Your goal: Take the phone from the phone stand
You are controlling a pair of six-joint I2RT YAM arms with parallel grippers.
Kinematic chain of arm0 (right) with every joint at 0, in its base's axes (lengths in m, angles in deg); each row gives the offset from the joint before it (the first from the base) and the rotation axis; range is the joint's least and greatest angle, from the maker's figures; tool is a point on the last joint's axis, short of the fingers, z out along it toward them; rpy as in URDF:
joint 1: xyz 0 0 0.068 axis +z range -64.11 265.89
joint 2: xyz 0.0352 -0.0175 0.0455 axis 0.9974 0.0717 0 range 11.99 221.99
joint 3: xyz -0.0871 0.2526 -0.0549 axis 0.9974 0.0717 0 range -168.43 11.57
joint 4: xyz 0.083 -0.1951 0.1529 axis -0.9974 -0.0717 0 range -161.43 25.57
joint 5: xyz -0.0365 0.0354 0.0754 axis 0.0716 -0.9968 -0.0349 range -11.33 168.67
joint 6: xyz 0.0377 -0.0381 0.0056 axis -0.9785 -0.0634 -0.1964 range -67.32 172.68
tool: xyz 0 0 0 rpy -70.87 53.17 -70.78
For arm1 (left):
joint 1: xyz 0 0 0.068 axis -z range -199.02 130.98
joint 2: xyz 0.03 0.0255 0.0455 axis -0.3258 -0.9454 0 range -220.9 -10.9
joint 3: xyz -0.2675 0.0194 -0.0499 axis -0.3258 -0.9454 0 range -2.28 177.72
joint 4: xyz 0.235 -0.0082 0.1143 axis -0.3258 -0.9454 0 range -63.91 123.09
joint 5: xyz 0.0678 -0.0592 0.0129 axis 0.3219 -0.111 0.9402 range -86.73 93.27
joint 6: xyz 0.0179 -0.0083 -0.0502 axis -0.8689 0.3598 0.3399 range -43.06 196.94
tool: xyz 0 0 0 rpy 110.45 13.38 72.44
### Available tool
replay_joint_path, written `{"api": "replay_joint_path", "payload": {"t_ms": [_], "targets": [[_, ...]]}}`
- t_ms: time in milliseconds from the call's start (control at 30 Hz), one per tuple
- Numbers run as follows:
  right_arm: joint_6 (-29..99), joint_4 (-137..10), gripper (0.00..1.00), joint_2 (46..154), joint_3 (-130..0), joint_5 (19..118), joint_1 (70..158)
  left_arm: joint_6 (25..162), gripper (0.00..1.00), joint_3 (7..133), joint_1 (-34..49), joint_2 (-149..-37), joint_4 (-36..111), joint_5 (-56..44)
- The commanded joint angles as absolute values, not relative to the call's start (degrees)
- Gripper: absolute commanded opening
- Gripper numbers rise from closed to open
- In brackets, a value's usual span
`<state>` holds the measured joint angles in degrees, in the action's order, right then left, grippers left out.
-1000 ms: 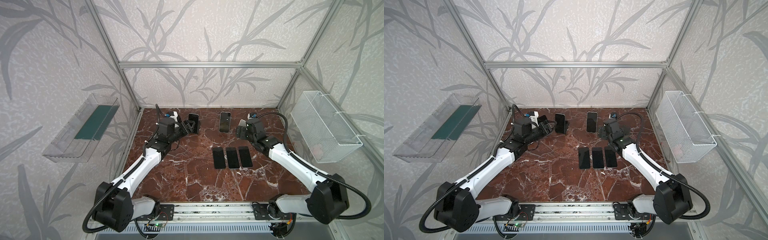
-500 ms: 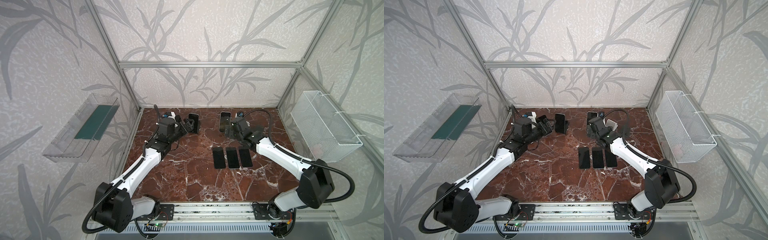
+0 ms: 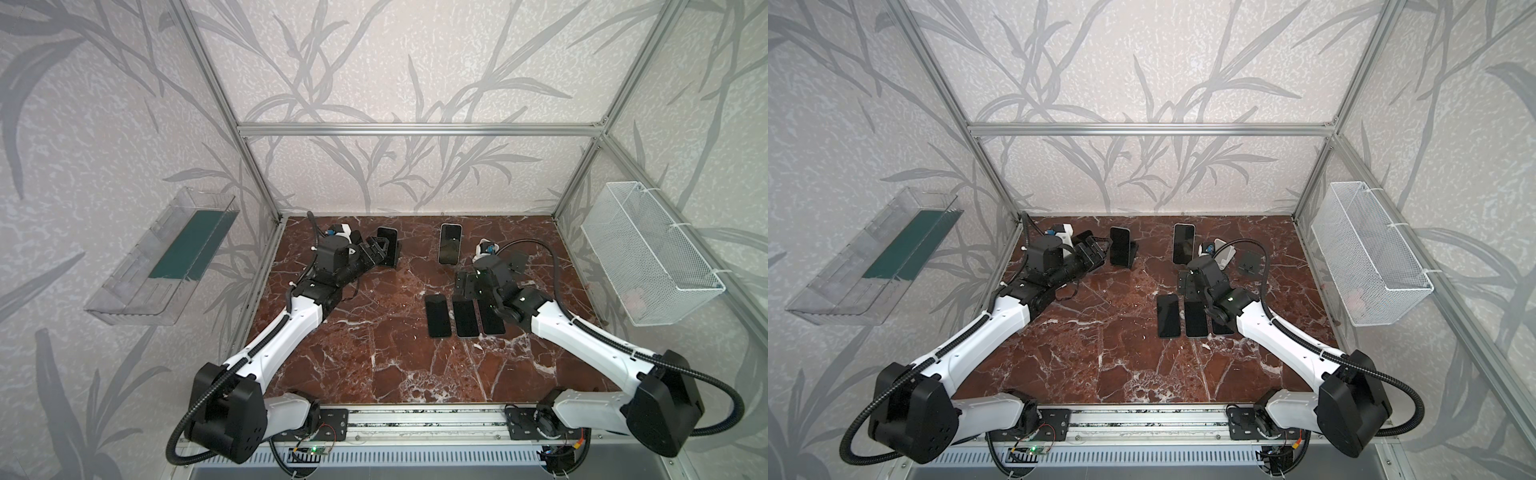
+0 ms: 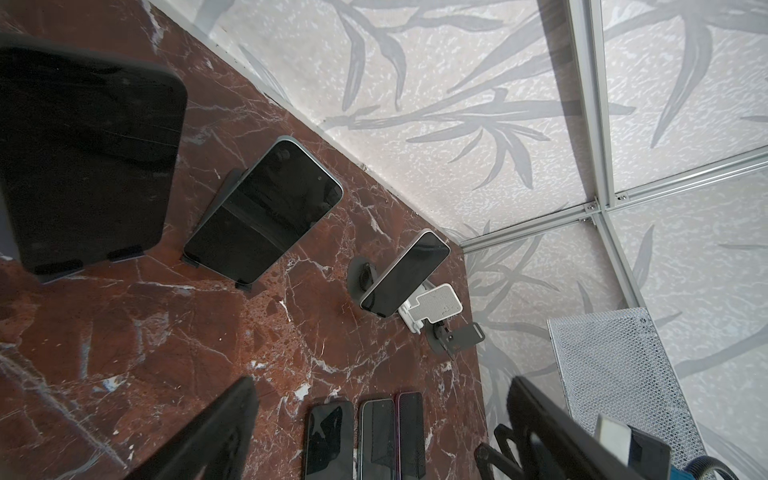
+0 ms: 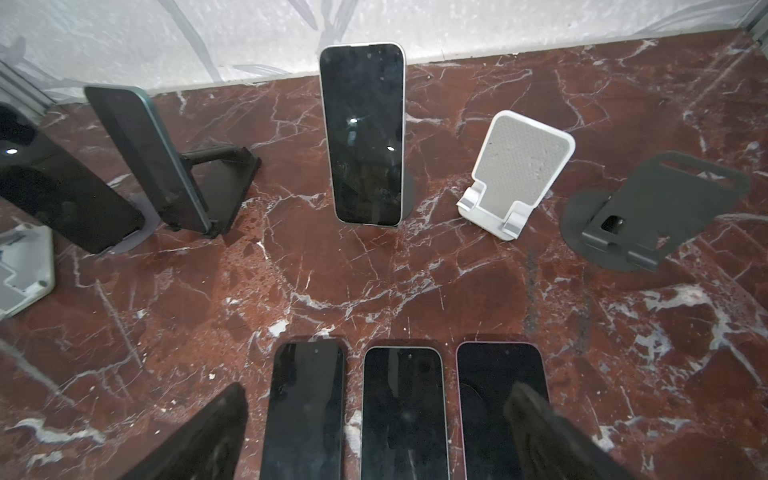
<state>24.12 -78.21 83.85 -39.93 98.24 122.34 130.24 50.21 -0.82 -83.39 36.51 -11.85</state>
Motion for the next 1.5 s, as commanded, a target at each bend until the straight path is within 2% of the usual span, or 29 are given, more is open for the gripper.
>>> {"api": "replay_joint_path", "payload": {"t_ms": [0, 233, 700, 1067, 1200, 1433, 1467], "targets": [[22.03, -78.03, 0.97, 80.16, -38.00, 100.76, 123.93, 132.07, 0.94, 49.61, -1.81, -83.43, 38.49, -13.49], [17.94, -78.24, 0.96, 75.23, -33.71, 101.96, 124.43, 134.80, 0.92, 49.22, -3.28, -83.98, 40.99, -16.56], [13.75, -91.33, 0.94, 68.39, -37.57, 104.91, 127.53, 133.78, 0.91, 48.80, -4.25, -84.85, 41.62, -16.24], [11.64, -96.22, 0.92, 55.84, -32.25, 111.10, 128.69, 136.03, 0.89, 49.40, -4.38, -87.47, 43.03, -19.79], [15.67, -91.21, 0.92, 58.68, -33.02, 113.12, 128.60, 134.98, 0.89, 50.02, -5.46, -86.01, 41.88, -19.16], [19.11, -81.96, 0.93, 74.48, -41.39, 115.59, 128.65, 131.62, 0.89, 50.06, -5.90, -85.27, 39.16, -15.14], [17.93, -81.67, 0.98, 76.68, -43.11, 117.38, 128.70, 131.61, 0.89, 50.16, -5.93, -85.64, 39.04, -15.12]]}}
